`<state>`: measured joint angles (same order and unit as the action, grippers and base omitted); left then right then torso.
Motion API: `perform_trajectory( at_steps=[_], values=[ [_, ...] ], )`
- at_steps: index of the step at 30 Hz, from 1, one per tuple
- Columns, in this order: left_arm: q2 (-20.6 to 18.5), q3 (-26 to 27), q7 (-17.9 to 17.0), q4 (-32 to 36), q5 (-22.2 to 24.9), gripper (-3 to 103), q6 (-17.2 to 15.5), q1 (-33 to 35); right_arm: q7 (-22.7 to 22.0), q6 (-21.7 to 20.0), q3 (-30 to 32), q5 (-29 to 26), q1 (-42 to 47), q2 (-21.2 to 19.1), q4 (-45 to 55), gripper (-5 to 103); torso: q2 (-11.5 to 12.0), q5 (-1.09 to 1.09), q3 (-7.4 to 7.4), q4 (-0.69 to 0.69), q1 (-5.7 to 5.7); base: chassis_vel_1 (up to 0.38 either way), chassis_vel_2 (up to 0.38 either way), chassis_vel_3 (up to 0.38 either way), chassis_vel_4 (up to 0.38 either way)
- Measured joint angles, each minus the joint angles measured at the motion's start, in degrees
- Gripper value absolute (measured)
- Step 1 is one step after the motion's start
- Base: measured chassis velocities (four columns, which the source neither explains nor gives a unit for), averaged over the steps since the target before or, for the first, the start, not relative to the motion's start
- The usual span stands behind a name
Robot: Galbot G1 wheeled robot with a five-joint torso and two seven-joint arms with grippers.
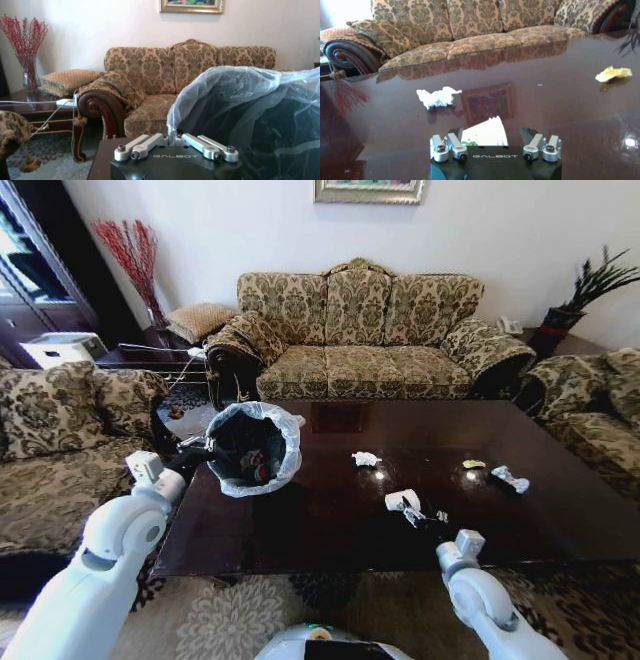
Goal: Move to the front of the table and place the trash on the table into the trash bin.
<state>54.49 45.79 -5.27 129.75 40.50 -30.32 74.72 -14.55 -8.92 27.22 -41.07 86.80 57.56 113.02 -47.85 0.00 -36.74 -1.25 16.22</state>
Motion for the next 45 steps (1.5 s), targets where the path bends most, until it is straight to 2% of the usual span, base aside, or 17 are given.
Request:
perform_trajectory(
  at_steps=[2,4,9,16,19,21,22,24,25,27,28,30,40,45],
  values=[
    [0.00,0.00,0.05,0.00,0.00,1,0.00,0.01,0.24,0.00,0.09,-0.27,0.03,0.08,-0.21,75,0.00,0.00,0.00,0.00,0.00,0.000,0.000,0.000,0.000],
    [-0.06,0.01,0.26,-0.01,0.03,1,0.02,-0.03,1.69,0.12,0.40,-0.51,0.20,0.41,-1.14,70,0.00,0.00,0.00,0.00,0.00,0.000,0.000,0.000,0.000],
    [-0.12,0.12,0.38,-0.05,0.07,1,0.04,-0.05,3.25,0.49,0.41,-0.54,-0.01,0.71,-2.21,68,0.00,0.00,0.00,0.00,0.00,0.000,0.000,0.000,0.000],
    [0.44,0.16,0.57,-0.31,-0.01,1,0.44,0.02,4.98,1.12,-0.90,0.20,-1.73,1.23,-4.00,44,0.00,0.01,0.00,0.01,0.00,0.000,0.000,0.000,0.000],
    [0.53,0.13,0.60,-0.31,-0.02,1,0.48,0.00,4.99,0.80,-1.57,0.32,-2.29,1.42,-4.04,40,0.00,0.00,0.00,0.00,0.00,0.000,0.000,0.000,0.000],
    [0.56,0.25,0.59,-0.28,-0.05,1,0.53,0.00,4.99,0.52,-2.26,0.48,-2.95,1.60,-4.12,32,0.00,0.00,0.00,0.00,0.00,0.000,0.000,0.000,0.000],
    [0.56,0.25,0.59,-0.28,-0.05,1,0.53,0.00,4.99,0.52,-2.26,0.48,-2.95,1.60,-4.12,32,0.00,0.00,0.00,0.00,0.00,0.000,0.000,0.000,0.000],
    [0.56,0.57,0.59,-0.17,-0.05,1,0.68,0.13,5.08,0.38,-2.80,0.69,-3.37,1.76,-4.20,23,0.00,0.00,0.00,0.00,0.00,0.000,0.000,0.000,0.000],
    [0.56,0.57,0.59,-0.17,-0.05,1,0.68,0.13,5.08,0.38,-2.80,0.69,-3.37,1.76,-4.20,23,0.00,0.00,0.00,0.00,0.00,0.000,0.000,0.000,0.000],
    [0.63,0.82,0.60,0.01,-0.05,1,0.81,0.37,5.27,0.36,-3.20,1.04,-3.62,1.90,-4.34,13,0.00,0.00,0.00,0.00,0.00,0.000,0.000,0.000,0.000],
    [0.63,0.82,0.60,0.01,-0.05,1,0.81,0.37,5.27,0.36,-3.20,1.04,-3.62,1.90,-4.34,13,0.00,0.00,0.00,0.00,0.00,0.000,0.000,0.000,0.000],
    [0.72,0.88,0.60,0.19,-0.05,1,0.87,0.48,5.33,0.36,-3.26,1.24,-3.70,1.97,-4.35,3,0.00,0.00,0.00,0.00,0.00,0.000,0.000,0.000,0.000],
    [1.27,0.88,0.61,0.94,-0.11,1,1.09,0.60,5.37,0.62,-2.46,1.88,-3.26,2.15,-3.91,0,0.00,0.00,0.00,0.00,0.00,0.000,0.000,0.000,0.000],
    [1.34,0.96,0.61,1.25,-0.13,1,1.16,0.65,5.30,3.06,-1.53,5.03,-2.85,2.56,-1.22,0,0.01,-0.01,0.00,0.01,0.00,0.000,0.000,0.000,0.000]
  ],
)
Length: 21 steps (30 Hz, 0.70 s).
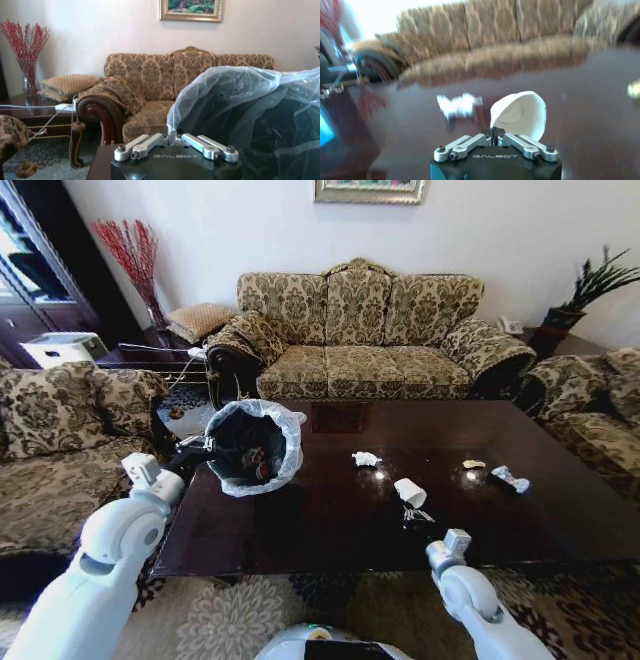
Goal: Move to the front of the table and place the trash on the table into the trash bin.
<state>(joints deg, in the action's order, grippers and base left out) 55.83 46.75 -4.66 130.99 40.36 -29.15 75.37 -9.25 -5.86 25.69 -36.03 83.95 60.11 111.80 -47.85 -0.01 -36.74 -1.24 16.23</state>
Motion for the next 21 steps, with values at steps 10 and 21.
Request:
perform_trajectory(
  at_steps=[10,21],
  values=[
    [0.65,-1.44,-0.11,0.33,-1.10,1,-0.03,0.00,-5.90,-8.12,-4.10,-3.55,-14.85,-4.81,25.60,0,0.00,0.04,0.00,-0.01,0.00,0.000,0.000,0.000,0.000],
    [-0.47,-3.59,-0.45,-0.06,-1.55,1,-1.26,-1.25,2.61,-10.30,-21.15,-16.57,-35.51,-11.28,27.82,0,0.01,0.00,0.00,0.02,0.00,0.000,0.000,0.000,0.000]
  ],
)
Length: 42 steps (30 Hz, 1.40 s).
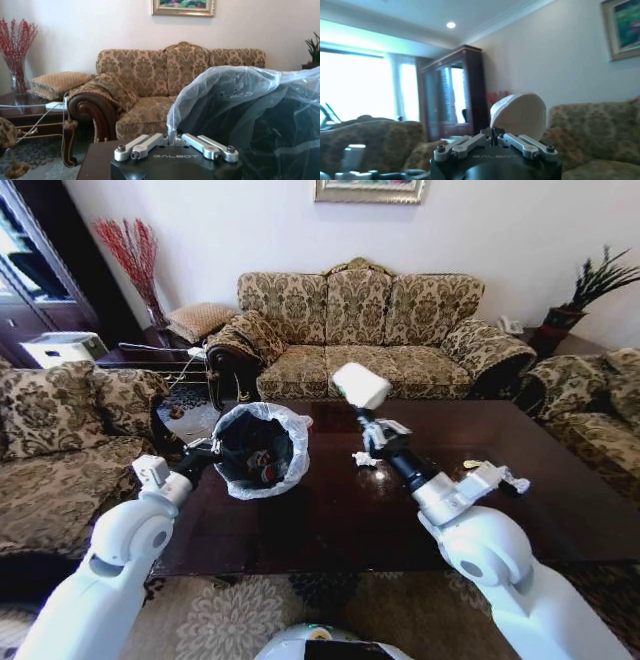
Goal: Move to the front of the table and place the trash on the table into the trash bin.
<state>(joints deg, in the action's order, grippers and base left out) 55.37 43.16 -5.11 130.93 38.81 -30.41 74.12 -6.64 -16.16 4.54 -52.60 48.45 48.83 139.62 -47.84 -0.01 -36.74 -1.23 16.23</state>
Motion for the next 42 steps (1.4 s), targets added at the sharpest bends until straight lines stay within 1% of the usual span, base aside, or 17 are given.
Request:
perform_trajectory(
  at_steps=[5,6,10,13,16,17,21,23,26,29,30,33,34,36,38,39,42],
  values=[
    [-0.37,-0.50,-0.13,-0.87,-0.01,1,-0.28,-0.53,-1.11,-2.57,-12.54,-3.16,-12.37,1.43,-2.52,0,0.00,0.03,-0.01,-0.05,0.01,0.000,0.000,0.000,0.000],
    [-0.37,-0.50,-0.13,-0.87,-0.01,1,-0.28,-0.53,-1.11,-2.57,-12.54,-3.16,-12.37,1.43,-2.52,0,0.00,0.03,-0.01,-0.05,0.01,0.000,0.000,0.000,0.000],
    [-0.02,-0.60,-0.07,-2.10,-0.15,1,-0.29,-0.90,-2.13,-4.54,-23.12,-3.77,-17.23,2.87,-5.24,0,0.00,0.01,0.00,-0.02,0.00,0.000,0.000,0.000,0.000],
    [0.06,-0.60,-0.03,-2.64,-0.18,1,-0.29,-1.14,-2.18,-6.29,-25.21,-2.82,-17.51,3.25,-6.62,-3,0.00,0.01,0.00,-0.01,0.00,0.000,0.000,0.000,0.000],
    [0.09,-0.60,0.04,-2.95,-0.18,1,-0.29,-1.19,-2.04,-7.36,-25.65,-2.26,-17.60,3.85,-7.64,2,0.00,0.01,-0.01,-0.01,0.01,0.000,0.000,0.000,0.000],
    [0.14,-0.59,0.06,-3.14,-0.18,1,-0.29,-1.21,-2.06,-7.38,-25.78,-1.96,-17.75,4.42,-8.50,13,0.00,0.01,0.00,-0.02,0.01,0.000,0.000,0.000,0.000],
    [0.41,-0.70,0.16,-3.64,-0.35,1,-0.23,-1.50,-2.02,-7.25,-25.72,-1.67,-18.08,4.95,-9.58,24,0.00,0.01,0.00,-0.02,0.00,0.000,0.000,0.000,0.000],
    [0.60,-0.83,0.19,-3.75,-0.41,1,-0.20,-1.65,-1.92,-6.34,-25.54,-1.22,-18.11,5.02,-9.76,35,0.00,0.01,0.00,-0.02,0.00,0.000,0.000,0.000,0.000],
    [0.71,-0.86,0.25,-3.82,-0.42,1,-0.17,-1.73,-2.04,-4.80,-24.18,-0.51,-17.96,5.03,-9.27,40,0.00,0.00,0.00,-0.02,0.00,0.000,0.000,0.000,0.000],
    [0.86,-0.59,0.52,-4.13,-0.48,1,-0.16,-1.75,-2.78,-3.26,-18.11,0.00,-16.69,3.71,-6.56,56,0.00,0.01,0.00,-0.03,0.00,0.000,0.000,0.000,0.000],
    [0.86,-0.59,0.52,-4.13,-0.48,1,-0.16,-1.75,-2.78,-3.26,-18.11,0.00,-16.69,3.71,-6.56,56,0.00,0.01,0.00,-0.03,0.00,0.000,0.000,0.000,0.000],
    [1.05,-0.03,0.76,-4.36,-0.51,1,-0.08,-1.75,-6.07,-2.33,-11.55,2.11,-13.25,0.70,-5.21,73,0.00,0.00,0.01,-0.03,0.00,0.000,0.000,0.000,0.000],
    [1.05,-0.03,0.76,-4.36,-0.51,1,-0.08,-1.75,-6.07,-2.33,-11.55,2.11,-13.25,0.70,-5.21,73,0.00,0.00,0.01,-0.03,0.00,0.000,0.000,0.000,0.000],
    [1.31,0.22,0.82,-4.59,-0.71,1,0.03,-1.80,-8.08,-2.95,-4.89,4.69,-8.23,-0.81,-5.84,84,-0.01,0.00,0.01,0.00,0.00,0.000,0.000,0.000,0.000],
    [1.46,0.30,0.87,-4.62,-0.88,1,0.11,-1.83,-9.39,-3.70,-2.30,5.32,-5.93,-0.87,-6.72,84,-0.01,0.00,0.00,-0.01,0.00,0.000,0.000,0.000,0.000],
    [1.63,0.45,0.92,-4.63,-1.13,1,0.24,-1.86,-10.09,-4.24,1.68,6.76,-2.21,-0.38,-8.60,93,-0.01,0.00,0.01,-0.03,0.00,0.000,0.000,0.000,0.000],
    [1.86,0.90,0.97,-4.17,-1.35,1,0.39,-1.75,-7.72,-4.20,11.50,12.69,7.00,2.49,-14.43,99,-0.01,-0.04,0.00,-0.02,0.00,0.000,0.000,0.000,0.000]
  ],
)
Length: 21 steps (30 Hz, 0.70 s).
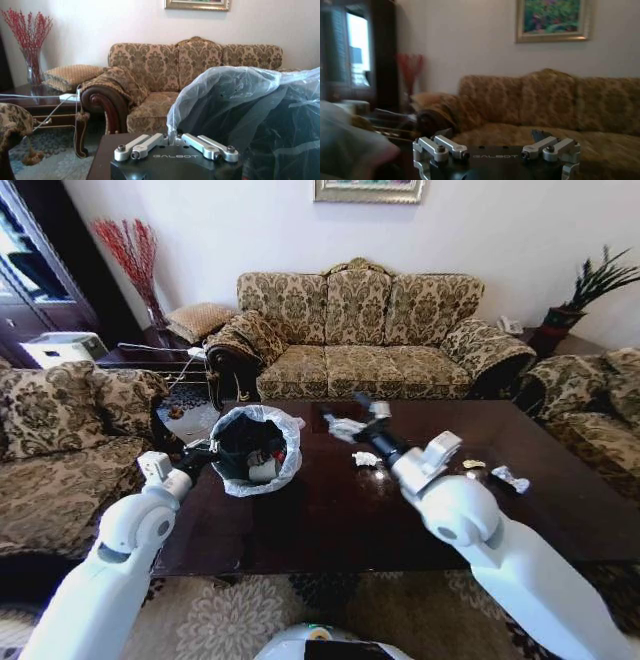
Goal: Move to the front of the table and place the trash on the table into the trash bin.
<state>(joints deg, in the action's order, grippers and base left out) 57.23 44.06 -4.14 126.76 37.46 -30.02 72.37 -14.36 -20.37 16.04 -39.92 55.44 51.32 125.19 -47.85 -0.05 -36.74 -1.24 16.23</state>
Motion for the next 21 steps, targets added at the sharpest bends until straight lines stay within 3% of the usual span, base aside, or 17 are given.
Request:
perform_trajectory(
  at_steps=[1,5,9,21],
  values=[
    [0.00,0.00,0.00,0.00,0.00,1,0.00,0.00,0.00,0.00,0.00,0.00,0.00,0.00,0.00,99,0.00,0.00,0.00,0.00,0.00,0.000,0.000,0.000,0.000],
    [0.02,0.50,0.30,0.44,0.00,1,0.16,0.34,2.22,1.00,10.92,9.09,9.70,4.62,-8.00,100,0.00,0.02,0.01,0.02,0.00,0.000,0.000,0.000,0.000],
    [0.06,0.52,0.35,0.44,-0.06,1,0.24,0.44,3.03,3.30,13.62,11.97,13.49,7.14,-12.15,100,0.00,0.05,0.01,0.00,-0.01,0.000,0.000,0.000,0.000],
    [0.50,0.40,0.28,1.08,-0.39,1,0.33,0.85,4.14,4.55,11.86,14.20,13.41,10.79,-16.29,100,-0.01,0.05,0.01,0.00,-0.02,-0.045,0.034,0.036,-0.041]
  ],
)
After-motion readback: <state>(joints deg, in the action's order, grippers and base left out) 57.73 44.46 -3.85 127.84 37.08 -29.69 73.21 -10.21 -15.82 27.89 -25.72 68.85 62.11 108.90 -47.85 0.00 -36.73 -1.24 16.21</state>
